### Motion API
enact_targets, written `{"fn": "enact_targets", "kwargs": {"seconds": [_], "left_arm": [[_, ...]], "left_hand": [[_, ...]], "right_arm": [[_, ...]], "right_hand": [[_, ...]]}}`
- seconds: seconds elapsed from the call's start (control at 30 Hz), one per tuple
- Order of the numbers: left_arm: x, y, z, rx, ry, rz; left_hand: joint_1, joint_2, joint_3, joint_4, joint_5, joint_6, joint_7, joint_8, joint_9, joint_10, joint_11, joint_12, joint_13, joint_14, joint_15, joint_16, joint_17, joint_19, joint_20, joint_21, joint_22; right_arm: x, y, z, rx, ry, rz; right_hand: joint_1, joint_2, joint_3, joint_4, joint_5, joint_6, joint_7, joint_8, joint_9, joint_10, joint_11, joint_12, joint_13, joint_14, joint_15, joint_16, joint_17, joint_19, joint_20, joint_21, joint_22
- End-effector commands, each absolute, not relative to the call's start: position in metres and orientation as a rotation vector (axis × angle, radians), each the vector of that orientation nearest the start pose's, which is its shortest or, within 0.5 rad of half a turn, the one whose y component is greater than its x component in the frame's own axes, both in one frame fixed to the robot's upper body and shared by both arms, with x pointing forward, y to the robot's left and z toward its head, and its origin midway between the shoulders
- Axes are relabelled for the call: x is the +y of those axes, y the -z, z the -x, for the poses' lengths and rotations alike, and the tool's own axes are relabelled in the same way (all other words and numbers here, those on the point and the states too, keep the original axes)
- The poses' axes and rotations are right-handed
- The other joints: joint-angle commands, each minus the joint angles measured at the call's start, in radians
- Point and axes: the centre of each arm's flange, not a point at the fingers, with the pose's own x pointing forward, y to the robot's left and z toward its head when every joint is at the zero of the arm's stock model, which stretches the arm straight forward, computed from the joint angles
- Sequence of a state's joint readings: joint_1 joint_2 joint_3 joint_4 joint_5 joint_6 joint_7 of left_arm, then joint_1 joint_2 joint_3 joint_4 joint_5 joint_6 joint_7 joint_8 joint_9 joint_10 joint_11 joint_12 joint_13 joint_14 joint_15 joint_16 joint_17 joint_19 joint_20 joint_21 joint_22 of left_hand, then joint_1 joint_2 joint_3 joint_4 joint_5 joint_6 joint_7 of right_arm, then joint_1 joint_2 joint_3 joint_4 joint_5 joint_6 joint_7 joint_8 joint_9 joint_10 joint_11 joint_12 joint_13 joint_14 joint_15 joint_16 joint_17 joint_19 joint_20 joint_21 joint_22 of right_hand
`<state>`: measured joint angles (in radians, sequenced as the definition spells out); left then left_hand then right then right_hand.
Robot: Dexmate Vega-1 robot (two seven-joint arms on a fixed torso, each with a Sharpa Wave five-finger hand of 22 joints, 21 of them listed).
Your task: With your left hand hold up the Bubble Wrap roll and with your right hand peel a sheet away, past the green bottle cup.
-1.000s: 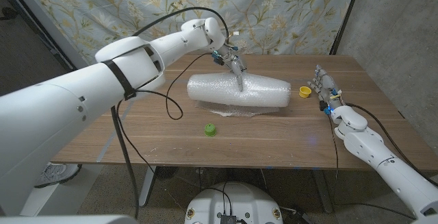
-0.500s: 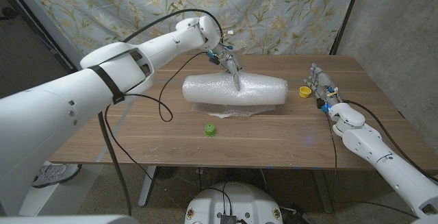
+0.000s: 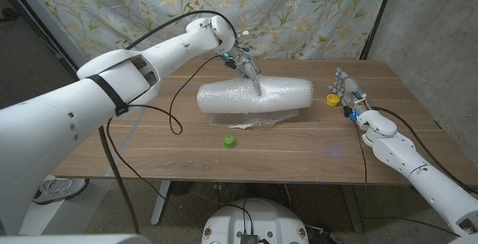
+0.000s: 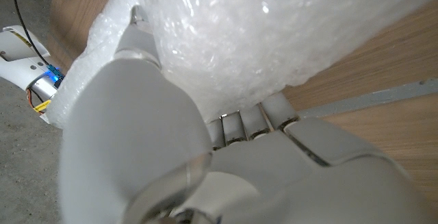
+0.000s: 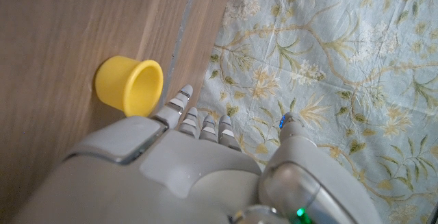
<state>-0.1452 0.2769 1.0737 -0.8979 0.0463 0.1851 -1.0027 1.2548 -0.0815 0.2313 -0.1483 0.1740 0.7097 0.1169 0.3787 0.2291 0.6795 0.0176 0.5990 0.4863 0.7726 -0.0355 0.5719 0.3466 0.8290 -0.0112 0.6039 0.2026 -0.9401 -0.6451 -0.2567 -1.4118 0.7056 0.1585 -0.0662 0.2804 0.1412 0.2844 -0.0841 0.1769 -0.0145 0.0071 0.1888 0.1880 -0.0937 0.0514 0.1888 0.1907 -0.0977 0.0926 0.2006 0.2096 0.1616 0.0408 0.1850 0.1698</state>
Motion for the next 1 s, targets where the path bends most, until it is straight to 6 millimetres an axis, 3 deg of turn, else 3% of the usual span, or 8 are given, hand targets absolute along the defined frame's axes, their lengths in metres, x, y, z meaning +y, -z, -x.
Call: {"fn": "enact_targets", "kwargs": {"seconds": [0.03,0.67,1.0], "left_arm": [[0.083,-0.173,-0.667,0.054,0.872,-1.282],[0.112,-0.195,-0.657,0.059,0.809,-1.236],[0.132,-0.205,-0.657,0.044,0.806,-1.101]], "left_hand": [[0.104,0.117,0.005,0.011,0.011,0.017,0.01,0.009,0.005,0.058,-0.04,0.008,0.01,0.152,-0.136,-0.004,0.004,-0.001,-0.002,0.008,0.001],[0.09,0.124,0.002,0.013,0.012,0.031,0.01,0.015,0.016,0.061,-0.039,0.012,0.027,0.161,-0.129,-0.018,0.007,-0.007,-0.001,0.025,0.001],[0.084,0.129,0.001,0.013,0.012,0.04,0.005,0.019,0.021,0.063,-0.038,0.014,0.035,0.165,-0.129,-0.024,0.01,-0.008,0.0,0.033,0.0]], "right_arm": [[-0.365,0.029,-0.634,-0.496,-0.058,-0.016],[-0.355,0.025,-0.638,-0.482,-0.08,0.006],[-0.345,0.022,-0.642,-0.472,-0.099,0.021]], "right_hand": [[-0.007,0.001,0.003,-0.003,-0.001,-0.007,0.002,0.004,0.006,-0.011,0.0,0.004,0.002,-0.008,-0.006,0.005,0.0,-0.005,0.0,0.006,0.002],[-0.008,0.001,0.004,-0.004,-0.001,-0.007,0.002,0.005,0.006,-0.012,-0.001,0.005,0.002,-0.008,-0.006,0.006,0.0,-0.006,0.001,0.006,0.002],[-0.009,0.001,0.004,-0.005,-0.001,-0.008,0.001,0.005,0.006,-0.012,-0.001,0.005,0.002,-0.009,-0.005,0.006,0.0,-0.006,0.002,0.006,0.002]]}}
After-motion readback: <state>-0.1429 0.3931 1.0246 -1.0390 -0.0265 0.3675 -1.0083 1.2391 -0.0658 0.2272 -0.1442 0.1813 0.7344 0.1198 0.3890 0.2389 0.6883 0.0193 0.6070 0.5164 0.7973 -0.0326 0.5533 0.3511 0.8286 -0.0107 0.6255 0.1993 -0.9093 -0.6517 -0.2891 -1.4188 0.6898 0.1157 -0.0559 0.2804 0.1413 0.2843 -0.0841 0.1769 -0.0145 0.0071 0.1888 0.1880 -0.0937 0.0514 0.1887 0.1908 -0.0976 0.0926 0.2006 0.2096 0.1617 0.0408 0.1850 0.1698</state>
